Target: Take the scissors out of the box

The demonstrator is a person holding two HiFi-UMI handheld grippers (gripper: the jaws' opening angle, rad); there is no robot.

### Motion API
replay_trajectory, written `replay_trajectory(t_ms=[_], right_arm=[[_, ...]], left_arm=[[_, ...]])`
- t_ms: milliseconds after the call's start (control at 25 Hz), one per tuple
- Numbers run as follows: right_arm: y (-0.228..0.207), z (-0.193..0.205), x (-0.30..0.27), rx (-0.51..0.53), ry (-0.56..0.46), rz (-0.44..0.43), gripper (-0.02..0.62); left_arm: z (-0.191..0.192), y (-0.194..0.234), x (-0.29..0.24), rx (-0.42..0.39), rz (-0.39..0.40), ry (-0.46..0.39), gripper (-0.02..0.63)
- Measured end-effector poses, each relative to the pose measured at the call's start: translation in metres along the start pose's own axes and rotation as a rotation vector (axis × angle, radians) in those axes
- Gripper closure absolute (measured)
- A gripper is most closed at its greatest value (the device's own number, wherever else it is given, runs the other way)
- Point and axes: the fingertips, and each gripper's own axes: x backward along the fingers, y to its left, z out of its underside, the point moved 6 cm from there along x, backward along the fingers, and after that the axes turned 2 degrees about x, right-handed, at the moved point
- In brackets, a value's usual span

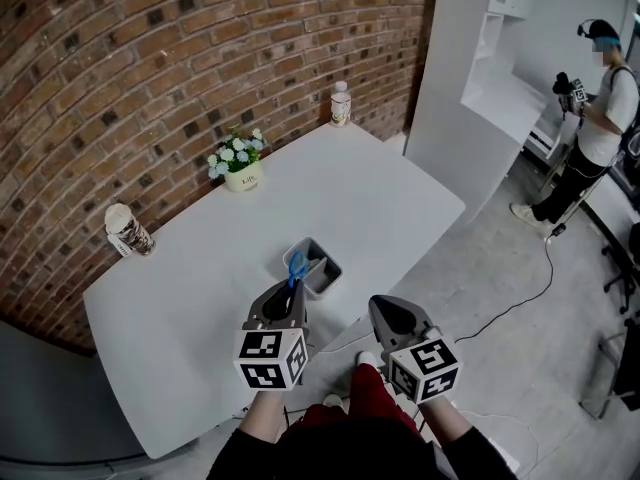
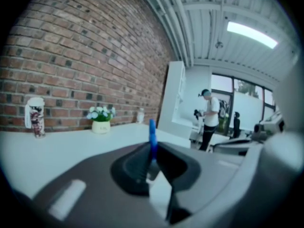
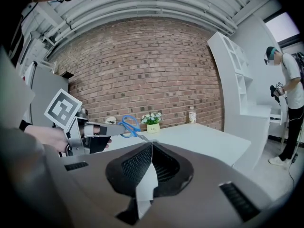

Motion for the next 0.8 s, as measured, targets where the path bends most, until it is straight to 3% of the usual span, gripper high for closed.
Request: replay_trajectory(t_ms=[800], right_arm=[[0.006,0.004,0.056,-0.024,-0.014,0.17,0.586]], left_arm=[[-0.003,-0.035,0.021,-0.029,0.154,-0.034,0.577]])
